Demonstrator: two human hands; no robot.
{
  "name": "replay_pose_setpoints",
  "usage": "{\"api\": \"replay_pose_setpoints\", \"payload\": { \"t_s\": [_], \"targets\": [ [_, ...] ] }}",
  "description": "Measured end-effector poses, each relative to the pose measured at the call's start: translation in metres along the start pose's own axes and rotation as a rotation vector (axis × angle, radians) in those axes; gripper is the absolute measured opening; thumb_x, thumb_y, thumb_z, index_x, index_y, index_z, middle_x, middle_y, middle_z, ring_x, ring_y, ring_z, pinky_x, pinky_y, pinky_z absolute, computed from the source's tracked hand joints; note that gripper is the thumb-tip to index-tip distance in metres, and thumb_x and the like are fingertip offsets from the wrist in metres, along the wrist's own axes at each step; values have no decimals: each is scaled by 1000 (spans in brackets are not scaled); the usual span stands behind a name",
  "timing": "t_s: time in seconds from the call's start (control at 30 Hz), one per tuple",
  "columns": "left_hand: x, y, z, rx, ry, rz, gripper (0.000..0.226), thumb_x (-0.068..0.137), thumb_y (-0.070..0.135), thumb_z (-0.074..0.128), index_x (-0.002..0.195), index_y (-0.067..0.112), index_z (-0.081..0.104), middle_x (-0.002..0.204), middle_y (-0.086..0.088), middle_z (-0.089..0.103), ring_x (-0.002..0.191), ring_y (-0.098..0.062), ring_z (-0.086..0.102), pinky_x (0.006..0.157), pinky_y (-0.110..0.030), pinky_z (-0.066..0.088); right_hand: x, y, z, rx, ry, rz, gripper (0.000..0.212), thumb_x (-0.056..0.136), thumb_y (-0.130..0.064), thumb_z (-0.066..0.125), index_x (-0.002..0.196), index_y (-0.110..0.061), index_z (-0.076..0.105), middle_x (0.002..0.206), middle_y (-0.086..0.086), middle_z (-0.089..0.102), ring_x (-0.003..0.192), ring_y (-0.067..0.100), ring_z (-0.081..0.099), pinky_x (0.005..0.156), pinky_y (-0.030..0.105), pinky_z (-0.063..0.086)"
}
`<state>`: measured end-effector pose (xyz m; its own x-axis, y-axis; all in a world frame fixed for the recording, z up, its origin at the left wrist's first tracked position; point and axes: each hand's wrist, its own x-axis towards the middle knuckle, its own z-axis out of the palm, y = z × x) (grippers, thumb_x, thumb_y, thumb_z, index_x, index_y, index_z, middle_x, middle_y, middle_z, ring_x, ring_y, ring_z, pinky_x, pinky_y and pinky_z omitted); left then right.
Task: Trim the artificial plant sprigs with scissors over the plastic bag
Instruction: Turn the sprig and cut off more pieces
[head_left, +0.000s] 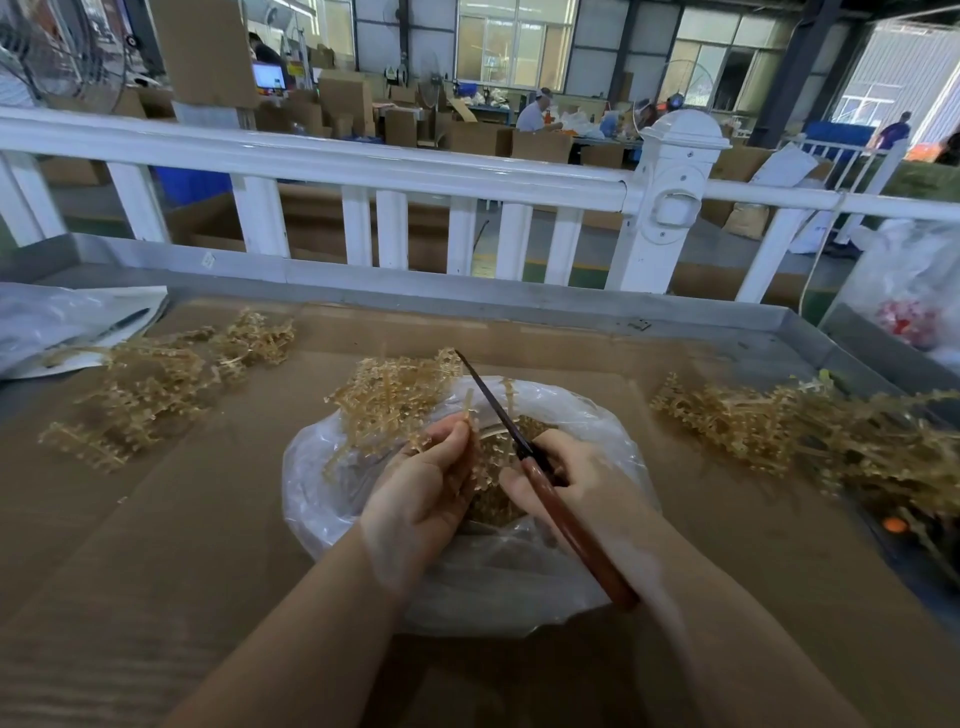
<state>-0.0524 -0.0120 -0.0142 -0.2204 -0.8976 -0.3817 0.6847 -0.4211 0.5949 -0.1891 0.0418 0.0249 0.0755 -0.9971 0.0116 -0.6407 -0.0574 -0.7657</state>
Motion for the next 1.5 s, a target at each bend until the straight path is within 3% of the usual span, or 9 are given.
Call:
{"api": "replay_pose_setpoints", "payload": {
  "t_s": [0.13,0.3,0.5,0.8,0.93,1.0,1.13,1.27,1.5],
  "targets": [
    [0,-2,3,104,48,74,20,90,-1,54,80,10,67,62,-5,68,53,-13,65,49,-23,55,-1,-4,3,36,38,-18,16,86,-44,62,86,-29,56,69,-10,61,61,1,56,59,19,40],
    [1,-2,2,95,-21,62,17,92,-2,49,83,6,60,68,-12,65,66,-22,64,64,-35,57,0,-6,10,-67,22,23,20,90,-47,57,98,-29,54,83,-10,61,79,6,60,72,24,47],
    [-2,0,2,50,-115,19,19,94,-5,42,91,0,60,63,-12,66,53,-18,66,49,-25,55,-2,-3,13,-95,80,30,24,91,-43,57,106,-23,57,92,-7,64,90,12,61,85,35,51],
    [-5,-2,0,67,-193,12,16,91,2,52,98,3,66,74,-12,71,64,-21,71,52,-29,55,5,4,15,16,335,-36,17,89,-24,65,105,-21,63,84,-15,60,78,-4,56,66,2,41],
    [-4,-3,-2,83,-252,1,24,80,14,63,100,3,67,85,-14,73,73,-23,72,57,-31,56,6,1,15,-11,413,-67,13,85,-26,69,97,-20,66,73,-21,54,65,-13,50,62,-3,36],
    [-3,-4,-2,105,-259,-20,30,81,21,62,105,4,66,88,-14,73,76,-23,72,58,-30,56,7,-2,16,71,389,-66,14,83,-28,72,92,-22,64,75,-17,60,70,-10,58,67,3,45],
    [0,-8,-2,132,-211,-1,29,85,27,60,102,4,67,81,-12,73,67,-21,72,52,-27,54,13,-5,21,204,322,-24,14,81,-21,73,93,-19,66,84,-3,69,79,12,67,74,38,58],
    [0,-9,-1,155,-254,63,34,79,28,61,107,8,65,87,-11,74,71,-21,72,54,-27,55,15,-6,21,340,355,13,11,83,-22,72,83,-30,63,81,-4,69,78,15,69,74,41,59],
    [0,-14,0,188,-243,132,40,82,29,61,116,8,62,97,-14,73,81,-23,72,61,-31,56,15,-9,21,430,399,45,5,84,-24,70,81,-22,67,75,1,71,74,19,69,75,44,57]
  ]
}}
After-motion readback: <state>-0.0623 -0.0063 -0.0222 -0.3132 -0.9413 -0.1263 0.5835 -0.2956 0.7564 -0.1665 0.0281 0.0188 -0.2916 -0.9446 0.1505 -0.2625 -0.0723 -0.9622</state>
